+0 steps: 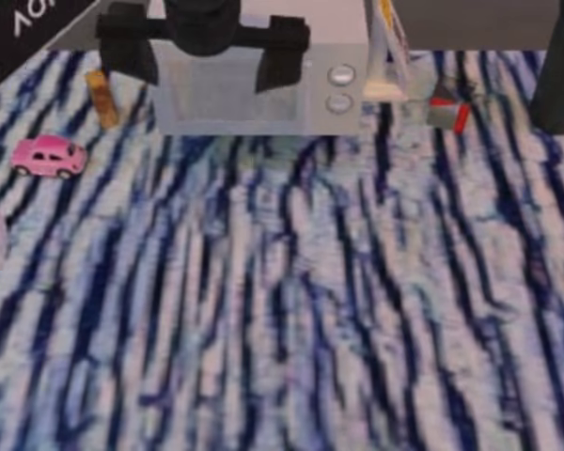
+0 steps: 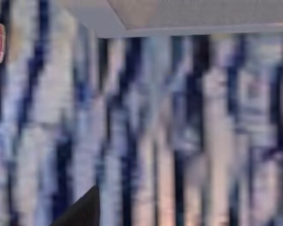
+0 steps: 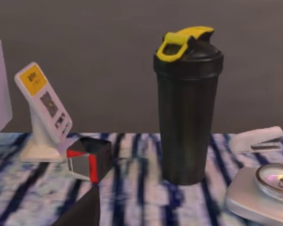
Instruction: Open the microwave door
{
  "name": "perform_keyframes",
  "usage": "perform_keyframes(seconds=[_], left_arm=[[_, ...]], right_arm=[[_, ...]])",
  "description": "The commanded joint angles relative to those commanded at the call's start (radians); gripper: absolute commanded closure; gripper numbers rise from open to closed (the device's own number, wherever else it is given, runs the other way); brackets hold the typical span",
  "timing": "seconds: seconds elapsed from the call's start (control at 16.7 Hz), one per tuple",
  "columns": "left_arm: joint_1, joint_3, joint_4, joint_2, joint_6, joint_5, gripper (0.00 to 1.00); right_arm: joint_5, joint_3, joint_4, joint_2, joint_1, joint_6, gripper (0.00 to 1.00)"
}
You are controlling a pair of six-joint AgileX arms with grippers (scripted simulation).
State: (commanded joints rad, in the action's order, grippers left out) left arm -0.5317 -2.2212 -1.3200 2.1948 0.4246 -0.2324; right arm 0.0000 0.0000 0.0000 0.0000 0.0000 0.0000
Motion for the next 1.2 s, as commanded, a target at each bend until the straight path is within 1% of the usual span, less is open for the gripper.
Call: perform_keyframes(seconds=[0.3,0.42,0.54,0.72,1.08,1.2], left_arm=[[-0.077,-0.429,-0.104,0.268,0.098,-0.048,0.0],[-0.099,-0.554,-0.12,0.333,0.129,-0.062,0.0],[-0.113,-0.635,-0.127,0.371,0.15,-0.071,0.0],[-0.121,-0.681,-0.129,0.392,0.163,-0.077,0.0],[-0.115,-0.675,-0.124,0.39,0.161,-0.075,0.0],[-0.108,-0.651,-0.087,0.406,0.151,-0.07,0.0]], right_arm=[[0.0,0.0,0.0,0.0,0.0,0.0,0.0],[0.0,0.0,0.0,0.0,0.0,0.0,0.0],[0.0,0.0,0.0,0.0,0.0,0.0,0.0],[0.0,0.0,0.0,0.0,0.0,0.0,0.0],[0.0,0.0,0.0,0.0,0.0,0.0,0.0],[0.0,0.0,0.0,0.0,0.0,0.0,0.0]])
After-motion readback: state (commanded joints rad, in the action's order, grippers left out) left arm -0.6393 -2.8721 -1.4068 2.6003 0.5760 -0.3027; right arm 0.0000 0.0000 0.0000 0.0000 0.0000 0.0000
